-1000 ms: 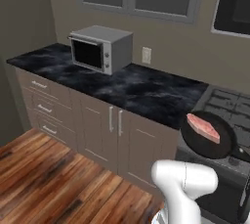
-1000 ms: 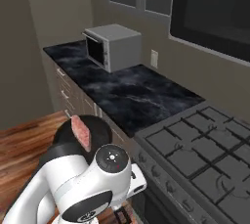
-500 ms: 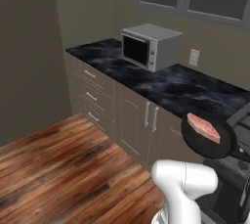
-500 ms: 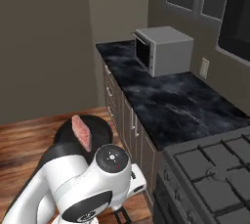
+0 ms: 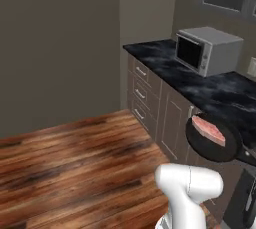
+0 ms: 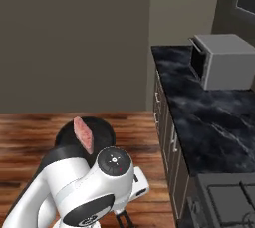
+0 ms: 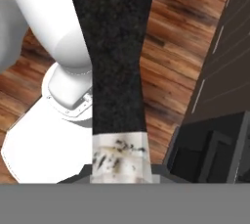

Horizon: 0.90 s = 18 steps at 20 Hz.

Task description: Pick up the pan with the steak in it and place it on the dining table. Then place the steak on the plate.

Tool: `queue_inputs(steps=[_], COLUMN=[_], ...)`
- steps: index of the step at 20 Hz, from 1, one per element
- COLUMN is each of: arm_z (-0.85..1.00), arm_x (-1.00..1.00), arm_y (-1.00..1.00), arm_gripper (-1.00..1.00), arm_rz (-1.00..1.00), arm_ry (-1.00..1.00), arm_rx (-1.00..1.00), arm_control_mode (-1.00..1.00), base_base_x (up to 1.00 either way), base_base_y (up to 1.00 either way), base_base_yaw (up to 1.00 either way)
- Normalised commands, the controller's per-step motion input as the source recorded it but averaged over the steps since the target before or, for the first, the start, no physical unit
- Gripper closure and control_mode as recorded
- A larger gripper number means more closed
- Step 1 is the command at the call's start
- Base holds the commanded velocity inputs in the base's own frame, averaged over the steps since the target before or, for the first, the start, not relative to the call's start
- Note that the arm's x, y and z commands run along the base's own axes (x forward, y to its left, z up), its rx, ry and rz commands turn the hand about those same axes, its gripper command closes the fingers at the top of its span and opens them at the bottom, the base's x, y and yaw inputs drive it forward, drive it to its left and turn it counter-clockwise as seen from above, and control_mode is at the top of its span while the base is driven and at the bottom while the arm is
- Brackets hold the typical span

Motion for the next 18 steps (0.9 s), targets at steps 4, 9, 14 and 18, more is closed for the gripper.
queue_inputs(steps=[4, 9, 14, 18], arm_z=[0.00, 0.00, 0.00, 0.00], arm_x=[0.00, 0.00, 0.00, 0.00], arm_y=[0.00, 0.00, 0.00, 0.00], arm_gripper=[1.00, 1.00, 1.00, 1.00], arm_rz=[0.00, 0.00, 0.00, 0.00], arm_ry=[0.00, 0.00, 0.00, 0.00], arm_rx=[0.00, 0.00, 0.00, 0.00], arm_control_mode=[1.00, 1.00, 1.00, 1.00], base_base_x=[-0.08, -0.08, -0.08, -0.08], base_base_y=[0.00, 0.00, 0.00, 0.00], base_base_yaw=[0.50, 0.50, 0.50, 0.50])
